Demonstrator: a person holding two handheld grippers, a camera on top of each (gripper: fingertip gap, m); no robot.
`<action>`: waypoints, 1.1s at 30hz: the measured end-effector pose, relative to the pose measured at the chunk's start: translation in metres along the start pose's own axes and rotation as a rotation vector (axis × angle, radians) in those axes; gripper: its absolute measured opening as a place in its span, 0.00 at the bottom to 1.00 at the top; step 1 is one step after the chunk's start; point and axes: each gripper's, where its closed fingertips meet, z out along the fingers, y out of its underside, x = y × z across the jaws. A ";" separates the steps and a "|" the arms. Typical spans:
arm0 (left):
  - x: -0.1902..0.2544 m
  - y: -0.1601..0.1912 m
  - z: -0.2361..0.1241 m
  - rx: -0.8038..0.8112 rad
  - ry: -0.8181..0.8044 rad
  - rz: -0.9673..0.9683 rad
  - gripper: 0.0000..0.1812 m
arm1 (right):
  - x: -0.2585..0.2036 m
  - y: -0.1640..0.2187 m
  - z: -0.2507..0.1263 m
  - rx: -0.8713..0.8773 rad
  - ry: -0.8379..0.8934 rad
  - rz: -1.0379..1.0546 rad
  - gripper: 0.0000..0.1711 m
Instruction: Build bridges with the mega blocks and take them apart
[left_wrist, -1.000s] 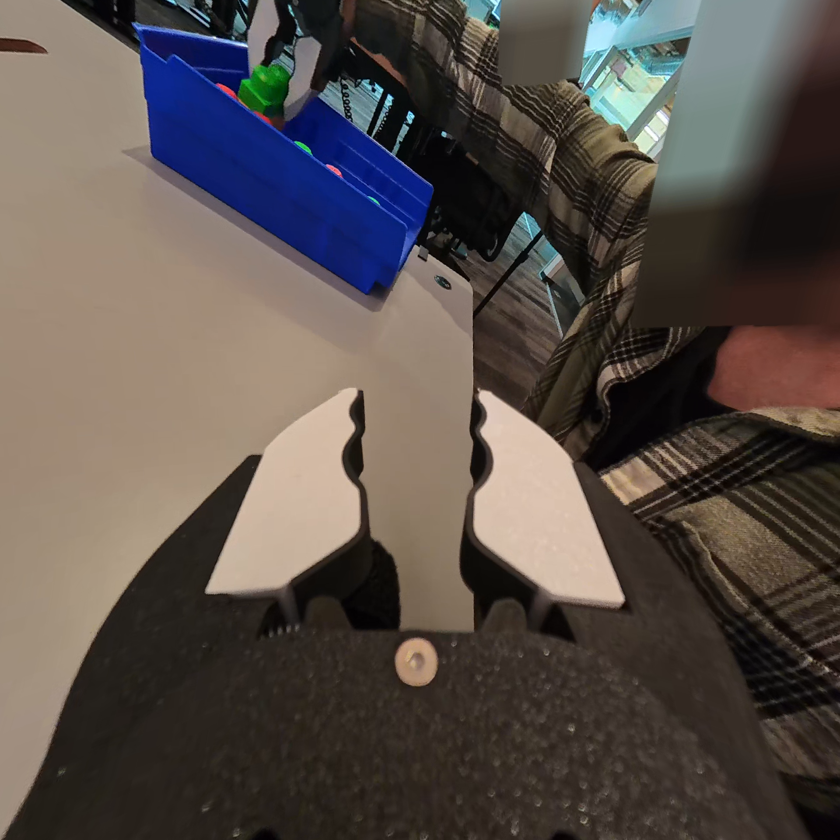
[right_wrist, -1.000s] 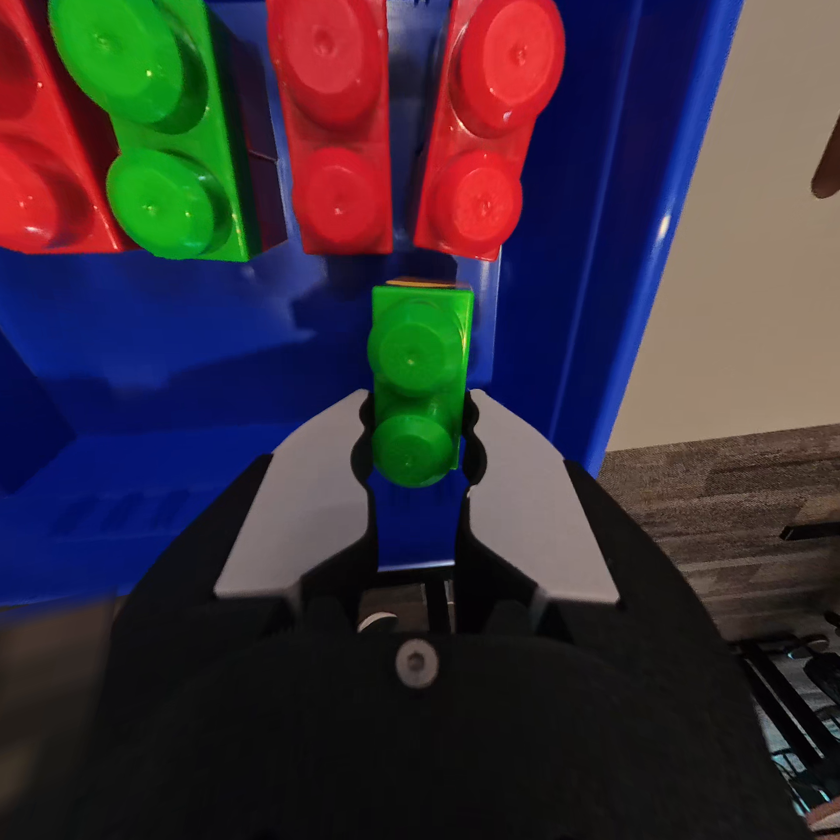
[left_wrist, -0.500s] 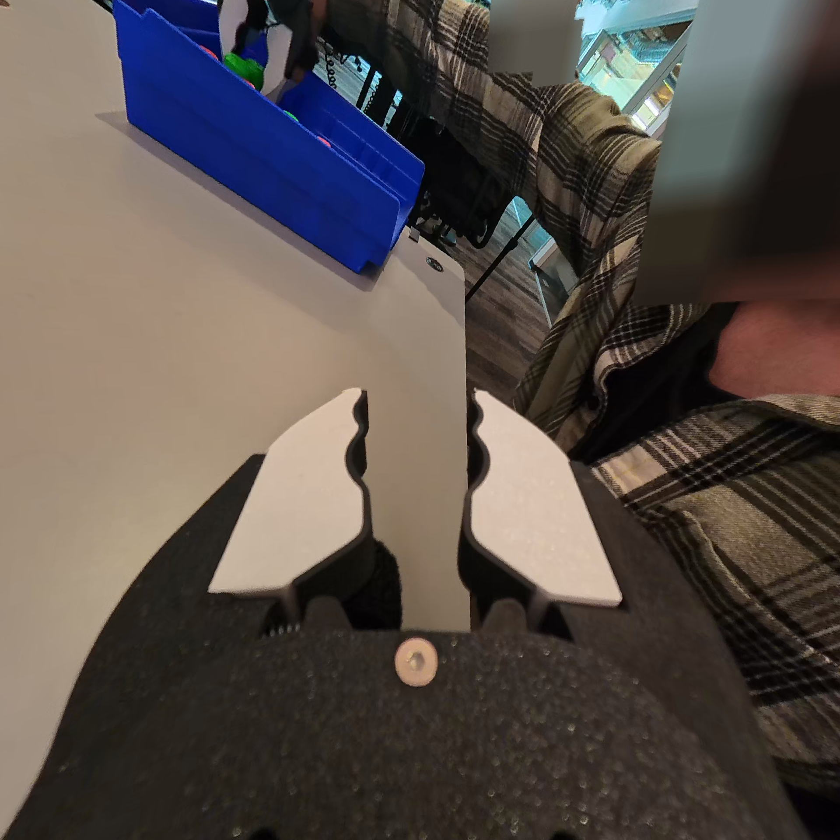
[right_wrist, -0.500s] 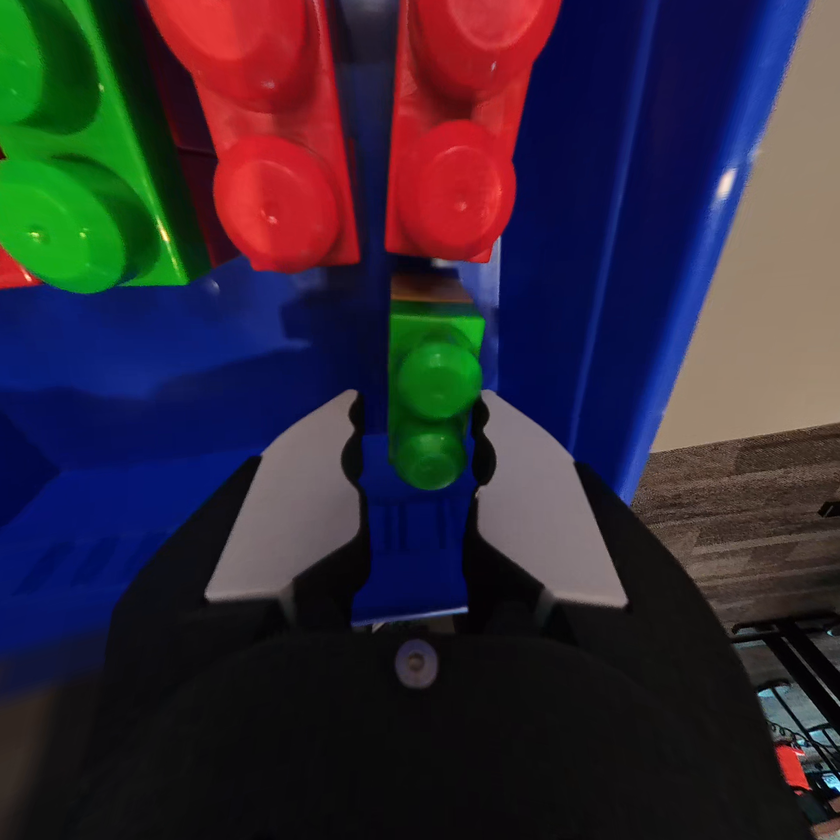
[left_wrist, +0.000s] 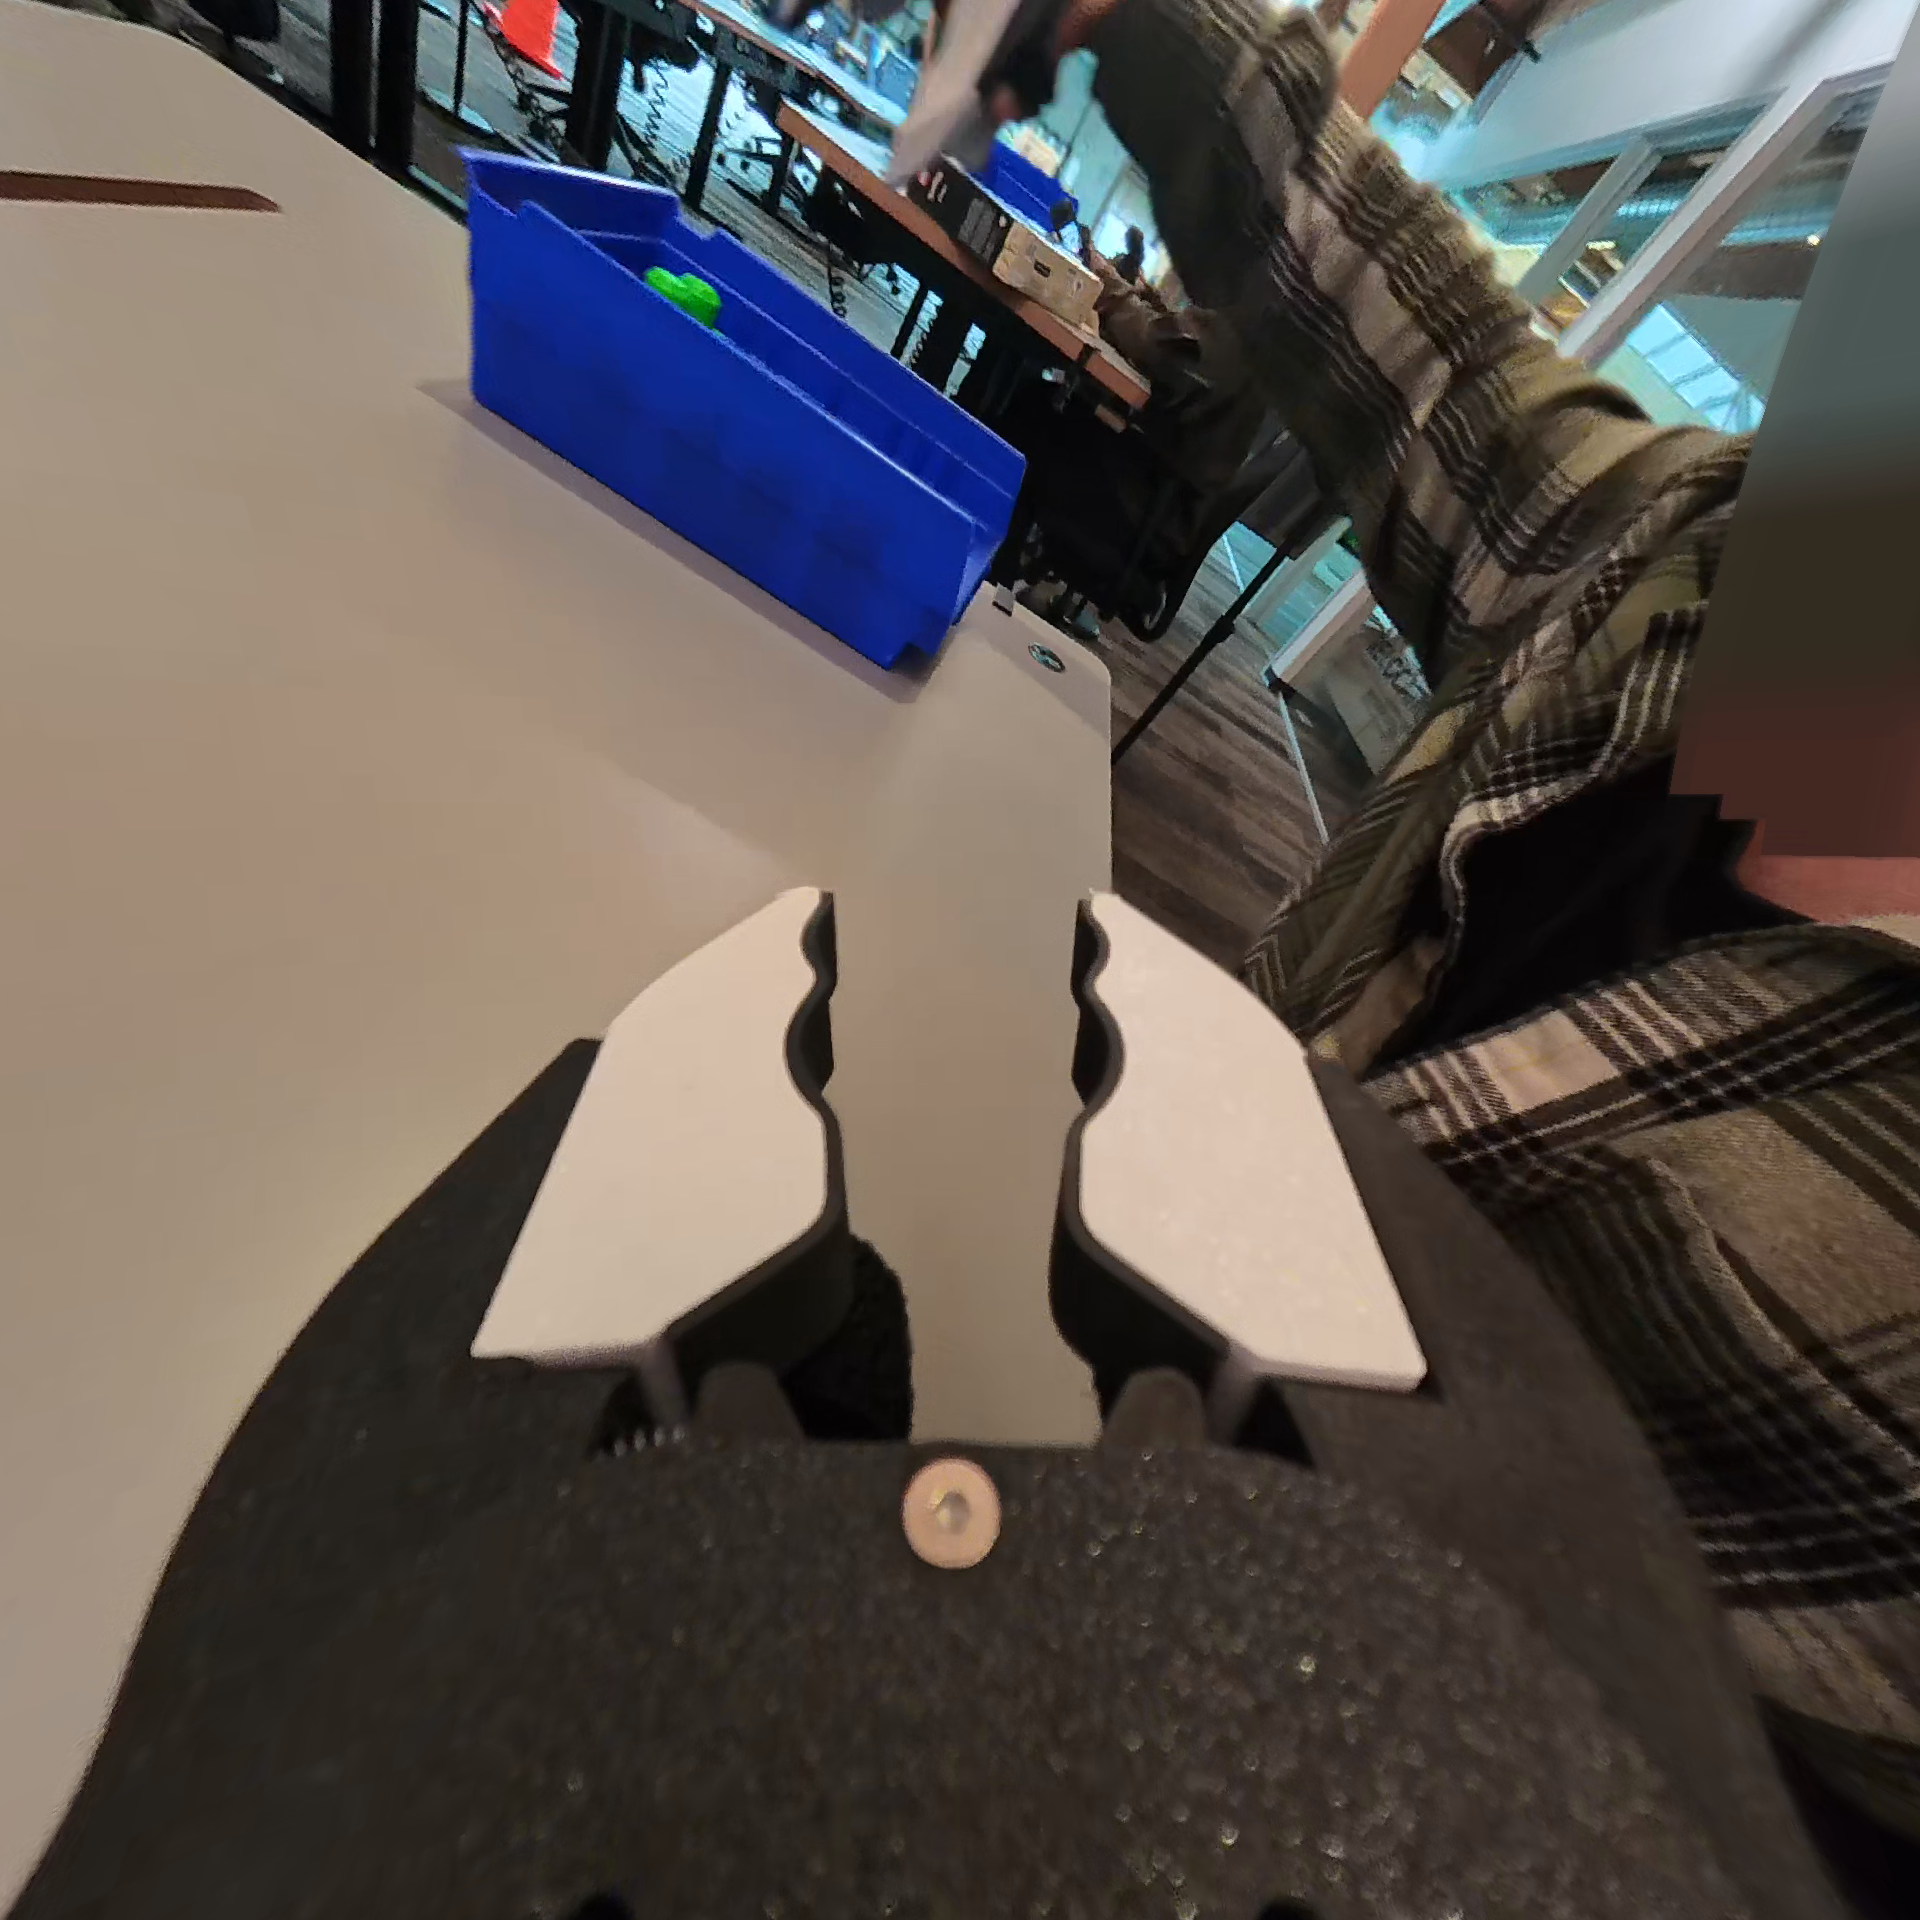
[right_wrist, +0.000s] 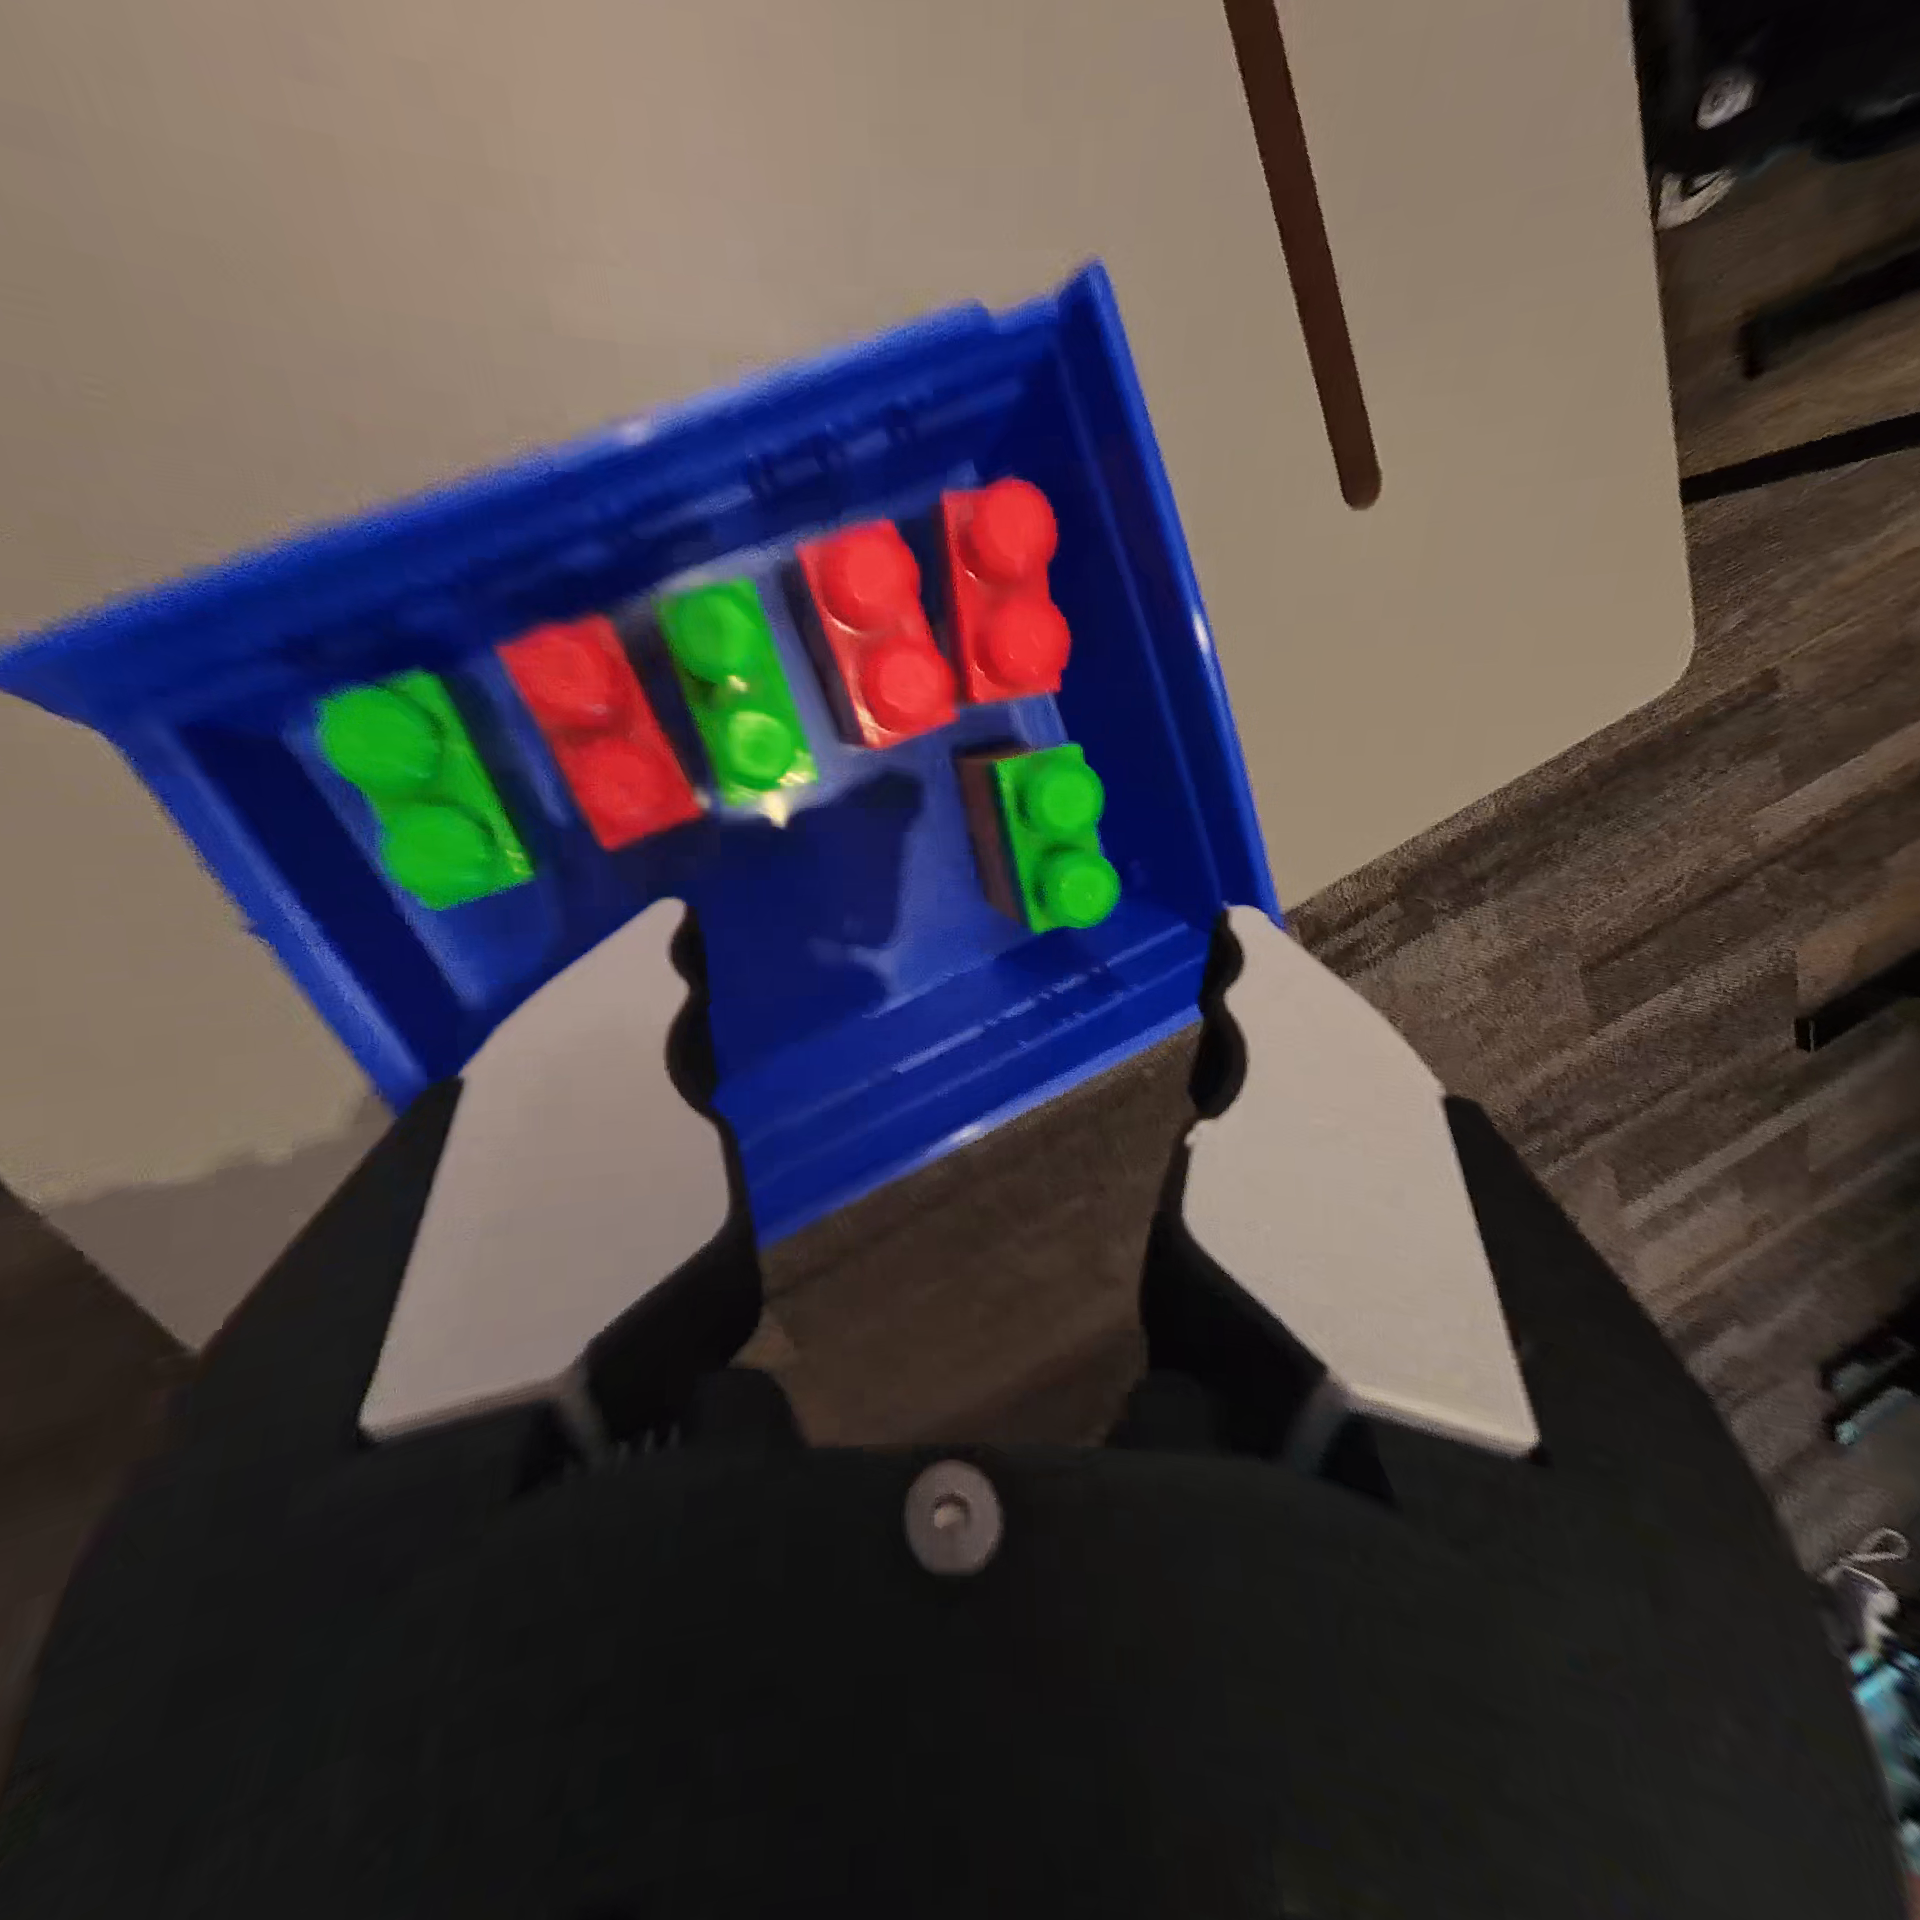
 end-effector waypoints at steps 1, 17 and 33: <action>-0.003 0.000 -0.005 0.007 -0.013 -0.001 0.24 | -0.013 -0.006 -0.007 0.024 0.008 0.012 0.55; -0.054 -0.035 -0.274 0.049 -0.640 0.071 0.27 | -0.267 -0.145 0.008 0.498 -0.157 0.302 0.46; -0.162 0.030 -0.419 -0.445 -0.882 0.135 0.27 | -0.340 -0.281 0.052 0.527 -0.354 0.278 0.34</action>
